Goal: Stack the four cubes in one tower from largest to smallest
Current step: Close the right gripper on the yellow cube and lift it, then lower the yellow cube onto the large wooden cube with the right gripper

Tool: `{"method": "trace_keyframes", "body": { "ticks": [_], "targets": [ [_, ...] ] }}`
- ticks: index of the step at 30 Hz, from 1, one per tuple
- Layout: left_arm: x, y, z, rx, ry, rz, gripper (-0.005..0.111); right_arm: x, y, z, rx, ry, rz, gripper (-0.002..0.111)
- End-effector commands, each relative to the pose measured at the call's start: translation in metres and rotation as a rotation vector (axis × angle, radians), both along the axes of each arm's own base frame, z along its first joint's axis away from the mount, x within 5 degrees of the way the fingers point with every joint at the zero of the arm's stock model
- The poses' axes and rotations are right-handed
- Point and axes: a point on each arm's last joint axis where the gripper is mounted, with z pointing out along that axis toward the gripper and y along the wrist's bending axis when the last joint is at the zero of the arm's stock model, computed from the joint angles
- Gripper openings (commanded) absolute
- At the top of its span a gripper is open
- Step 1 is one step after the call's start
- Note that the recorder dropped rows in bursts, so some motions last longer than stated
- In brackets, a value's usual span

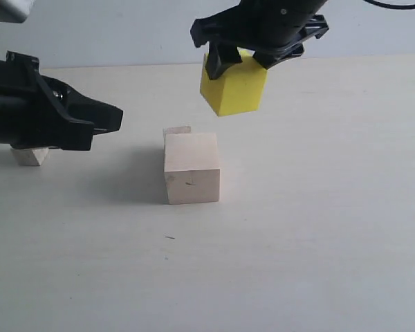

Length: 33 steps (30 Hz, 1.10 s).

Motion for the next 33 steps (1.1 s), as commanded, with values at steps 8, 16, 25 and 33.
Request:
{"method": "trace_keyframes", "body": {
  "ticks": [8,16,25,33],
  "targets": [
    [-0.004,0.003,-0.007,0.005,0.027,0.006,0.000,-0.046,0.056,-0.003,-0.014,0.019,-0.138,0.000],
    [-0.003,0.003,-0.006,0.006,0.017,0.017,0.000,-0.033,0.068,-0.039,-0.035,0.095,-0.245,0.000],
    [-0.003,0.003,-0.006,0.003,0.021,0.015,0.000,-0.024,0.072,-0.042,0.015,0.047,-0.292,0.000],
    [-0.003,0.003,-0.006,-0.004,0.025,0.018,0.000,-0.021,0.071,-0.054,-0.042,0.049,-0.310,0.000]
  ]
}}
